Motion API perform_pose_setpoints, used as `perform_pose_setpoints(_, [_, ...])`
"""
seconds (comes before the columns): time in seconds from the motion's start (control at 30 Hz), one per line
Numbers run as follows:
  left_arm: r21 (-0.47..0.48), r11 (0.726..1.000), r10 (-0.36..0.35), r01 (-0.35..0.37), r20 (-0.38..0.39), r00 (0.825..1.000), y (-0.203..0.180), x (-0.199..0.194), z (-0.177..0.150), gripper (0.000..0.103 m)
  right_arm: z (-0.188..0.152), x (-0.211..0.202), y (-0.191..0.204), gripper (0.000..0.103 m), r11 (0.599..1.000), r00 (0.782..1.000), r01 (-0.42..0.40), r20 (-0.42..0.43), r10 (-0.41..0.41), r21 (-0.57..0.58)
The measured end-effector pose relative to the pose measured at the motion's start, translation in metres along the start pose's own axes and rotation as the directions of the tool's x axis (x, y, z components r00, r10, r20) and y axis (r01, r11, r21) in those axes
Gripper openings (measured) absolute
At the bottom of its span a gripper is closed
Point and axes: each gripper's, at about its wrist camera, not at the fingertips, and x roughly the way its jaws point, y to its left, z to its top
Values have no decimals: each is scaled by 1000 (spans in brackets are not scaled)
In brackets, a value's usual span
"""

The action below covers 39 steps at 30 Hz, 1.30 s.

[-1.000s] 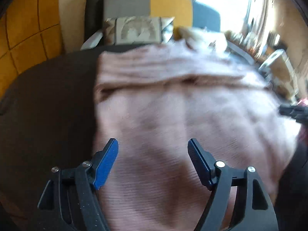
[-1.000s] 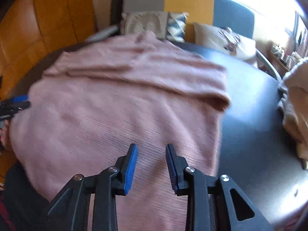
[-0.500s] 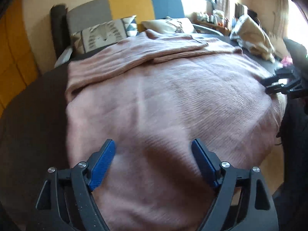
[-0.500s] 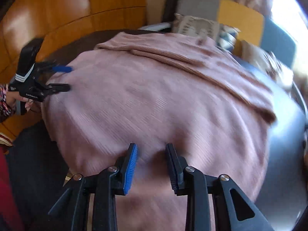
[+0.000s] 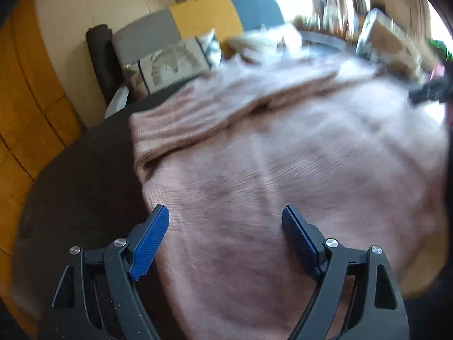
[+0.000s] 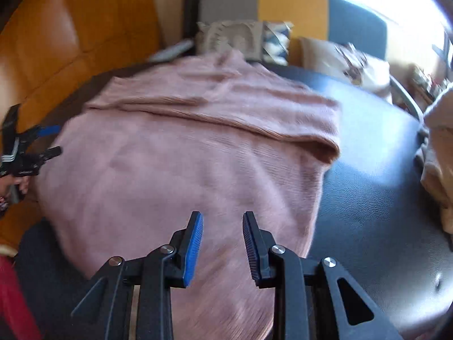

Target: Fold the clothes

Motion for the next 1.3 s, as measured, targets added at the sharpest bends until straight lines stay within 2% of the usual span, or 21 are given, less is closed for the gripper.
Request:
perform_pose_setpoints(0.03, [-10, 1000, -10, 10, -4, 1000, 3, 5, 2, 85, 2, 11, -3, 28, 1000, 999, 24, -24, -24, 2])
perform_pose_setpoints(0.1, [-50, 998, -32, 30, -25, 999, 12, 16, 5, 92, 8, 20, -15, 28, 1000, 1000, 12, -10, -12, 16])
perform_pose_setpoints(0.2, [-92, 995, -44, 42, -27, 999, 22, 30, 9, 95, 18, 30, -31, 28, 998, 1000, 4, -15, -3, 61])
perform_pose_setpoints(0.3, [-117, 992, -46, 41, -46, 998, 24, 46, 23, 95, 33, 41, -40, 28, 998, 999, 35, -5, -34, 57])
perform_pose_setpoints(0.53, [-77, 997, 20, -28, -94, 995, 24, 72, 65, 96, 70, 69, -63, 28, 991, 998, 61, 15, -63, 116])
perform_pose_setpoints(0.57, [-78, 996, 27, -35, -98, 995, 22, 69, 67, 93, 73, 70, -64, 28, 991, 998, 61, 13, -63, 119])
perform_pose_setpoints(0.6, [-77, 996, 34, -42, -101, 994, 20, 65, 70, 84, 72, 65, -60, 28, 991, 998, 55, 13, -57, 121])
perform_pose_setpoints(0.67, [-72, 997, -1, -2, -43, 999, 6, 39, 69, 80, 70, 53, -50, 28, 991, 999, 42, 13, -44, 124])
perform_pose_setpoints(0.73, [-57, 995, -86, 88, 34, 996, -10, 15, 63, 80, 62, 39, -32, 28, 995, 1000, -3, 23, 1, 97])
perform_pose_setpoints(0.8, [14, 992, -126, 126, 53, 991, -37, -2, 50, 80, 49, 23, -6, 28, 996, 996, -83, 39, 81, 36])
perform_pose_setpoints(0.83, [53, 989, -142, 139, 57, 988, -50, -10, 44, 80, 41, 19, 8, 28, 996, 996, -88, 31, 89, -15])
perform_pose_setpoints(0.93, [190, 979, -76, 73, 8, 997, -80, -14, 15, 80, 9, 17, 46, 28, 983, 995, -102, -35, 97, -156])
perform_pose_setpoints(0.97, [197, 978, -69, 64, 19, 997, -78, -17, 5, 80, -3, 20, 53, 28, 977, 995, -79, -68, 67, -200])
perform_pose_setpoints(1.0, [196, 979, -69, 60, 36, 997, -73, -22, -3, 80, -13, 17, 54, 28, 970, 998, -55, -37, 47, -236])
perform_pose_setpoints(1.07, [146, 987, -72, 66, 36, 997, -57, -28, -18, 80, -29, 6, 44, 29, 973, 1000, -24, -20, 20, -229])
perform_pose_setpoints(1.17, [58, 994, -95, 93, 42, 995, -39, -36, -29, 82, -42, -4, 16, 29, 992, 999, -28, -21, 26, -121])
perform_pose_setpoints(1.23, [58, 997, -51, 49, 27, 998, -38, -37, -29, 81, -42, -8, 6, 29, 996, 999, -20, -26, 18, -88])
perform_pose_setpoints(1.3, [14, 997, -83, 82, 94, 992, -40, -51, -25, 81, -37, -10, 12, 29, 995, 999, 13, -42, -17, -104])
